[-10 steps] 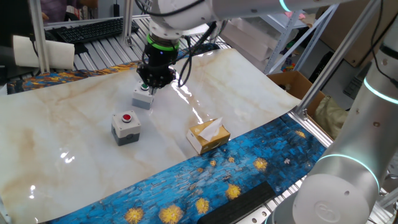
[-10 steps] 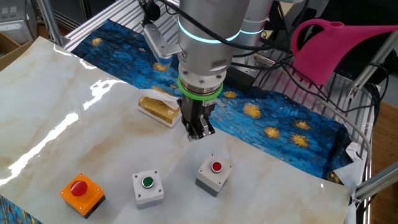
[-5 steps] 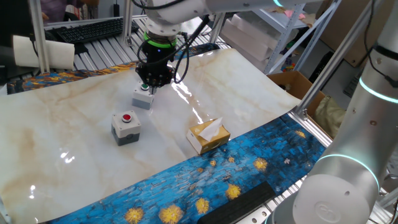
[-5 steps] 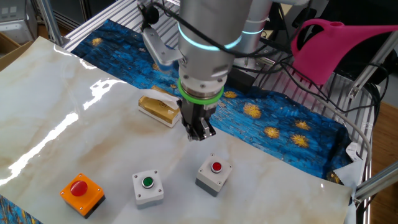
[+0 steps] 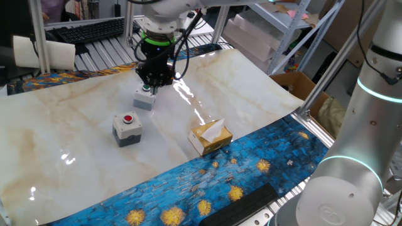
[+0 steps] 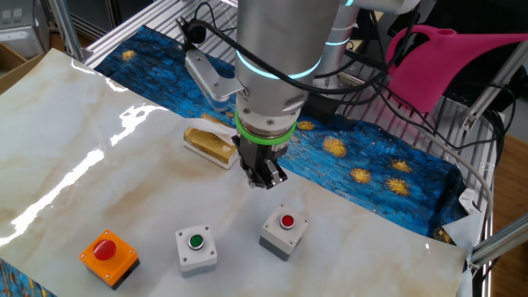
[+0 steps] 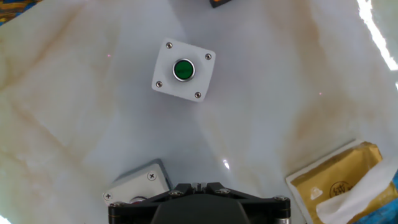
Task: Press three buttons from left to right in sequence
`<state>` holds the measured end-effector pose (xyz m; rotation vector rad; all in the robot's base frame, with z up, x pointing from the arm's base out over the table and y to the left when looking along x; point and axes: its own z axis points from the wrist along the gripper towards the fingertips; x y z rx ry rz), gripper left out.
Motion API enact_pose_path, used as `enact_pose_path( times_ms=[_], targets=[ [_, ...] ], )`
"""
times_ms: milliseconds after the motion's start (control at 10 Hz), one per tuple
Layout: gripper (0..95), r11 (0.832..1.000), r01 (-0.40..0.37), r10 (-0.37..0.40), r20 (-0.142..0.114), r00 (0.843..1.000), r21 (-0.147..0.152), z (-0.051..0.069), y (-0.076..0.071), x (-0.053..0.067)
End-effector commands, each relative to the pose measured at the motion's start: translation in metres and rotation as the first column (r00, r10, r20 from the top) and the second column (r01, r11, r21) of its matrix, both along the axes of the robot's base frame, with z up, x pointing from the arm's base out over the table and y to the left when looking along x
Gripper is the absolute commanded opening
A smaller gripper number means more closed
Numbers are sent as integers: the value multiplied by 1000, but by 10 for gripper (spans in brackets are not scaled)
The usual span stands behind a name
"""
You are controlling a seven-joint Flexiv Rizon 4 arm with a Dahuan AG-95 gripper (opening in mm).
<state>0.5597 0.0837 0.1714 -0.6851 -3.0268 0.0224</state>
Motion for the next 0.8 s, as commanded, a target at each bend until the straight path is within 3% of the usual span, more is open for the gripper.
enact_pose_path(
  times_ms=[100, 500, 800],
  targets=[
    [0, 999, -31, 32, -18, 999, 28, 1, 0, 1],
    [0, 999, -35, 35, -17, 999, 24, 0, 1, 1],
    [0, 999, 0, 0, -4, 1000, 33, -5, 12, 8]
  ],
)
